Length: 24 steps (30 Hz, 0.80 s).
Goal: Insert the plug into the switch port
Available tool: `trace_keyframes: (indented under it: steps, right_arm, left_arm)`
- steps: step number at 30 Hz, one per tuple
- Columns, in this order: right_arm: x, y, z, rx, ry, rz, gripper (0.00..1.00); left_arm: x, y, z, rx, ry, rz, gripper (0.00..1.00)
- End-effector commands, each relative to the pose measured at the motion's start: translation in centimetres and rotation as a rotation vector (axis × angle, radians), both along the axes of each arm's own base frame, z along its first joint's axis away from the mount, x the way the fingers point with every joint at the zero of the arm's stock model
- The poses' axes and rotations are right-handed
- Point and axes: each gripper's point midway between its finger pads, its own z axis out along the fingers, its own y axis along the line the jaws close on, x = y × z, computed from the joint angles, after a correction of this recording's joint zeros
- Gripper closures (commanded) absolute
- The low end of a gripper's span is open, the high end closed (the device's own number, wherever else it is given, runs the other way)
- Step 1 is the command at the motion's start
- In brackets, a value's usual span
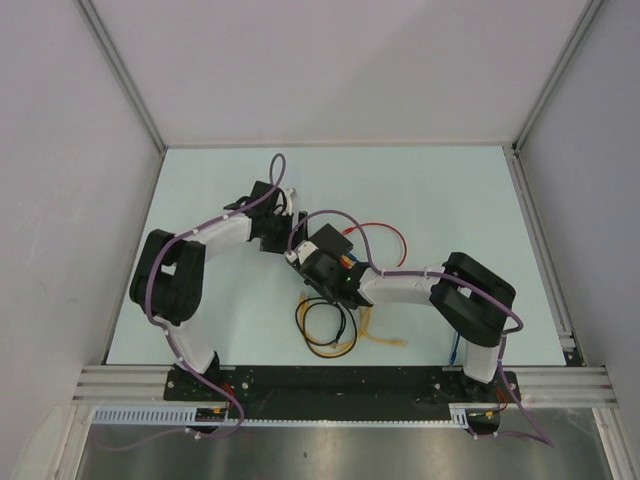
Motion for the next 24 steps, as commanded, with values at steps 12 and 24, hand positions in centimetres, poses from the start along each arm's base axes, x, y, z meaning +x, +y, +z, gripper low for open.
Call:
trace_keyframes:
  steps: [12,24]
  right_arm:
    - [1.6,1.7,2.9,0.031,-0.067,-0.007,1.00]
    - [1.8,2.4,2.9,-0.004,-0.100,0.006,1.00]
  left_arm:
    - [-0.1,-1.2,-0.7,-0.054,0.047,-0.048,0.16]
    - [-1.5,-1.9,-1.4,-0.044,0.099,-0.064,0.20]
